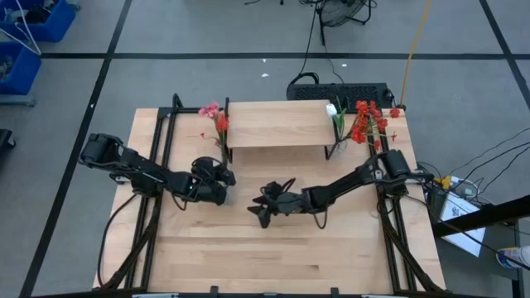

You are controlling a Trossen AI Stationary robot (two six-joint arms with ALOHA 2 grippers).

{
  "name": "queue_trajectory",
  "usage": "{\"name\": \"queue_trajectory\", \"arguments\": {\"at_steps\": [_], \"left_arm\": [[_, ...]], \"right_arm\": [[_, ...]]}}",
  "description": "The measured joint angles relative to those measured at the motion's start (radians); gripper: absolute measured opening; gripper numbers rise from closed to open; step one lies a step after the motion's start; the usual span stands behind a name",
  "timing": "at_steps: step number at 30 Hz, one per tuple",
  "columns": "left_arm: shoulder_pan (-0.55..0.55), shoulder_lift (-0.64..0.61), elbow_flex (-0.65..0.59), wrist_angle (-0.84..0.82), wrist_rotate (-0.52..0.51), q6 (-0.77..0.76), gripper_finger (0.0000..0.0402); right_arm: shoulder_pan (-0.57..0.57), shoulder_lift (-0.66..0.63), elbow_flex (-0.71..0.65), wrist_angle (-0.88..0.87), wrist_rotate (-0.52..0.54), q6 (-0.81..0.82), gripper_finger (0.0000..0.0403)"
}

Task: Pick and place flowers into a vace then onto a shelf
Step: Put the pink flowers into the left transparent vase

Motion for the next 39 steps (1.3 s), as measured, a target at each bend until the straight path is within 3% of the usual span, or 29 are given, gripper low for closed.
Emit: {"name": "queue_trajectory", "arguments": {"at_steps": [6,15,20,28,32,39], "left_arm": [[-0.042,0.000,0.000,-0.083,-0.006,-0.119,0.0023],[-0.107,0.000,0.000,-0.140,-0.004,-0.241,0.0006],[-0.132,0.000,0.000,-0.149,-0.001,-0.302,0.0021],[-0.139,0.000,0.000,-0.142,0.089,-0.300,0.0009],[-0.141,0.000,0.000,-0.139,0.124,-0.327,0.0010],[-0.154,0.000,0.000,-0.105,0.209,-0.345,0.0021]], "right_arm": [[0.019,0.071,0.070,-0.081,-0.009,0.082,0.0208],[0.039,0.076,0.076,-0.057,-0.005,0.120,0.0208],[0.031,0.076,0.076,-0.014,-0.006,0.174,0.0208],[0.005,0.075,0.076,-0.007,-0.010,0.244,0.0208],[-0.024,0.075,0.076,0.007,-0.100,0.295,0.0208],[-0.056,0.074,0.077,0.033,-0.140,0.263,0.0208]]}}
